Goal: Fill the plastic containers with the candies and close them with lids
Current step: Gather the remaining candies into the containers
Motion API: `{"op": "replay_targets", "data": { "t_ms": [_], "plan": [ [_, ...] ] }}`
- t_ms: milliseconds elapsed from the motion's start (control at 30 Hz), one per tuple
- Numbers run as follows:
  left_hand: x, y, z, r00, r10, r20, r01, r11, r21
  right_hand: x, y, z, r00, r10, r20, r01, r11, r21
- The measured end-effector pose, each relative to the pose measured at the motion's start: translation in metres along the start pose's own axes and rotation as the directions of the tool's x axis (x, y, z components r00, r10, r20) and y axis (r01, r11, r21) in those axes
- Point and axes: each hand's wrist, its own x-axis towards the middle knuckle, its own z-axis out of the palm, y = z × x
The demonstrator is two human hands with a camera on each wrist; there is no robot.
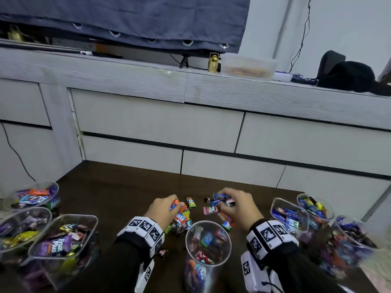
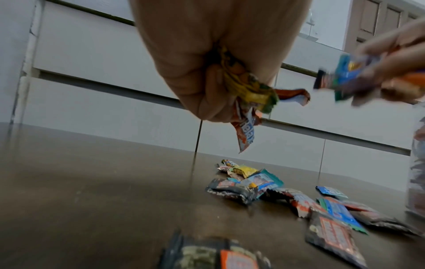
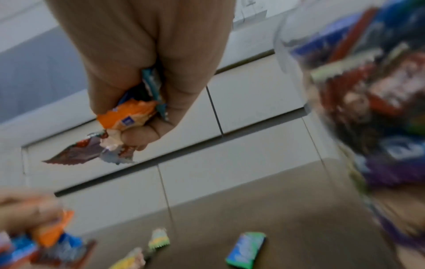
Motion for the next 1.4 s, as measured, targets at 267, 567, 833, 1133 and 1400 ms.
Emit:
{"op": "replay_targets", "data": {
  "t_ms": [267,567,833,1133,1400],
  "plan": [
    [-0.019,-0.004,-0.001,0.999,-0.040,-0.013,0.040,0.999,-0.007,-0.032,-0.057,-0.025,0.980,-0.192,-0.046,0.197,0.958,0.209],
    [-0.029,-0.004,-0.010,0.999,-0.047,-0.018,0.047,0.999,0.011,-0.053,-0.060,-0.017,0.925,-0.338,0.173,0.344,0.939,-0.009],
    [-0.030,0.004,-0.009,1.000,-0.018,-0.015,0.019,1.000,0.024,-0.061,-0.062,-0.011,0.909,-0.366,0.201,0.379,0.925,-0.032],
    [-0.030,0.007,-0.009,1.000,-0.004,-0.002,0.004,1.000,0.013,-0.058,-0.061,-0.008,0.860,-0.415,0.297,0.473,0.867,-0.157],
    [-0.028,0.013,-0.012,1.000,0.012,-0.013,-0.012,1.000,-0.009,-0.062,-0.066,-0.004,0.878,-0.425,0.222,0.443,0.896,-0.040]
  ]
}}
